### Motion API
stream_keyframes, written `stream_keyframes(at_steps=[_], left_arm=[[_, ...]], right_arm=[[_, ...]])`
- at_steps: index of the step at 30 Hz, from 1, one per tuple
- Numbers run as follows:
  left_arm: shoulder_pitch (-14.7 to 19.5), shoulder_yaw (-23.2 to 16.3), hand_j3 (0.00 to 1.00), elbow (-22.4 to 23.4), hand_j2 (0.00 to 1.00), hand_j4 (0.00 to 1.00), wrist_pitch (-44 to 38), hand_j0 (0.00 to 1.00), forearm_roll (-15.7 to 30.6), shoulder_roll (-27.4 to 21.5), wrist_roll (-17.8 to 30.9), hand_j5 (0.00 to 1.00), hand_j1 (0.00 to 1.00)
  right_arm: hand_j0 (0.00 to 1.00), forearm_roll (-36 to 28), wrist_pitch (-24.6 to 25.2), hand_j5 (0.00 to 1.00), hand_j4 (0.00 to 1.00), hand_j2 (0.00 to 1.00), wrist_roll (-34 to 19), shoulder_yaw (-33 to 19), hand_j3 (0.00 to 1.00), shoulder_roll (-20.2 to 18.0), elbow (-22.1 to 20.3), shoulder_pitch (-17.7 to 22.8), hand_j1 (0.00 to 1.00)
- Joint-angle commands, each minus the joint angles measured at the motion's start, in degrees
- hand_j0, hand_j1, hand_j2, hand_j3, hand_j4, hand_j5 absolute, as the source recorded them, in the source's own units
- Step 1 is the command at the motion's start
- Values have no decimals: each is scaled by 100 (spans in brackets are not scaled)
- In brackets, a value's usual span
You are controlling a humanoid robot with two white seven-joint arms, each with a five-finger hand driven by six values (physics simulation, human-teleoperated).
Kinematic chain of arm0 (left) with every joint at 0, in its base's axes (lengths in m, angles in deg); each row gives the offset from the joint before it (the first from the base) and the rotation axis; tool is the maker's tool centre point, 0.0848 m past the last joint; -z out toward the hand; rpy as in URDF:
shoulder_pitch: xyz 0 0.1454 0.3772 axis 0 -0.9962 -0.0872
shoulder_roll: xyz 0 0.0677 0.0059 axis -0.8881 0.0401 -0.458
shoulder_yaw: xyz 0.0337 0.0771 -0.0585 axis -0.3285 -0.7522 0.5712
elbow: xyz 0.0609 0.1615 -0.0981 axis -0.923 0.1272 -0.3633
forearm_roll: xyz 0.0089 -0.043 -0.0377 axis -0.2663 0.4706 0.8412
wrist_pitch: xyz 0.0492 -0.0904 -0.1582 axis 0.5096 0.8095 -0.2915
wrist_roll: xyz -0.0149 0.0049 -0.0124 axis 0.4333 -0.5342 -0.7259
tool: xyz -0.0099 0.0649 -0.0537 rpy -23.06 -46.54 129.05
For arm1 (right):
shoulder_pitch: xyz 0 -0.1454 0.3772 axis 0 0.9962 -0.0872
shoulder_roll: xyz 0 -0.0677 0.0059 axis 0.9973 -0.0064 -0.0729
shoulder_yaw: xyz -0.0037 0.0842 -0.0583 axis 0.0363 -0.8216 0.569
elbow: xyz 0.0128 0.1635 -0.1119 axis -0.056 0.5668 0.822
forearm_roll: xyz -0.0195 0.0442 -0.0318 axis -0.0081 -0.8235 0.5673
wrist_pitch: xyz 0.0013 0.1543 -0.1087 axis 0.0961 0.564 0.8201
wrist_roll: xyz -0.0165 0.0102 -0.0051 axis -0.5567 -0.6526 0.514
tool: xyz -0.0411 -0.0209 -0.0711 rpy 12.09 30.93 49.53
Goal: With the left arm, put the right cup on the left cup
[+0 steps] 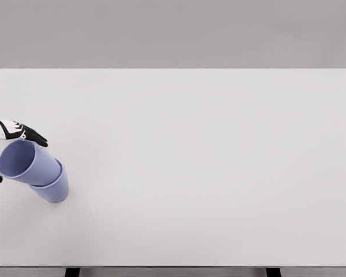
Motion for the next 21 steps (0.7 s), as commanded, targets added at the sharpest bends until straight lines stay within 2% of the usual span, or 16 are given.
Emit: stream_keyframes(at_steps=[1, 3, 4, 7, 9, 10, 12, 14, 16, 17, 18, 20, 21], left_arm=[[-4, 50, 98, -4, 98, 98, -16, 98, 45, -38, -2, 98, 98], [-91, 419, 100, -39, 100, 100, -16, 100, 125, -169, -2, 100, 100], [-91, 481, 100, -66, 100, 100, -16, 100, 168, -363, -2, 100, 100], [-74, 604, 100, -66, 100, 100, -16, 100, 388, -512, -2, 100, 100], [-74, 920, 100, -48, 100, 100, -16, 100, 599, -530, -2, 100, 100], [-65, 1210, 100, -57, 100, 100, -16, 100, 661, -451, -2, 100, 100], [-47, 1597, 100, -101, 100, 100, -16, 100, 696, -4, -2, 100, 100], [321, 1641, 100, -215, 100, 100, -16, 100, 678, 629, -2, 100, 100], [629, 1632, 100, -215, 100, 100, -16, 100, 670, 1201, -2, 100, 100], [752, 1624, 100, -224, 100, 100, -16, 100, 652, 1684, -2, 100, 100], [761, 1554, 100, -233, 100, 100, -16, 100, 652, 2115, -2, 100, 100], [752, 1483, 100, -224, 100, 100, -16, 100, 634, 2581, -2, 100, 100], [779, 1211, 100, -215, 100, 100, -16, 100, 626, 2809, -2, 100, 100]], right_arm=[[100, 1, -1, 100, 100, 100, -1, 0, 100, 0, 3, 0, 100], [100, 1, -1, 100, 100, 100, -1, 0, 100, 0, 3, 0, 100], [100, 1, -1, 100, 100, 100, -1, 0, 100, 0, 3, 0, 100], [100, 1, -1, 100, 100, 100, -1, 0, 100, 0, -6, 0, 100], [100, 1, -1, 100, 100, 100, -1, 0, 100, 0, -6, 0, 100], [100, 1, -1, 100, 100, 100, -1, 0, 100, 0, 3, 0, 100], [100, 1, -1, 100, 100, 100, -1, 0, 100, 0, -6, 0, 100], [100, 1, -1, 100, 100, 100, -1, 0, 100, 0, 3, 0, 100], [100, 1, -1, 100, 100, 100, -1, 0, 100, 0, 3, 0, 100], [100, 1, -1, 100, 100, 100, -1, 0, 100, 0, -6, 0, 100], [100, 1, -1, 100, 100, 100, -1, 0, 100, 0, -6, 0, 100], [100, 1, -1, 100, 100, 100, -1, 0, 100, 0, 3, 0, 100], [100, 1, -1, 100, 100, 100, -1, 0, 100, 0, -6, 0, 100]])
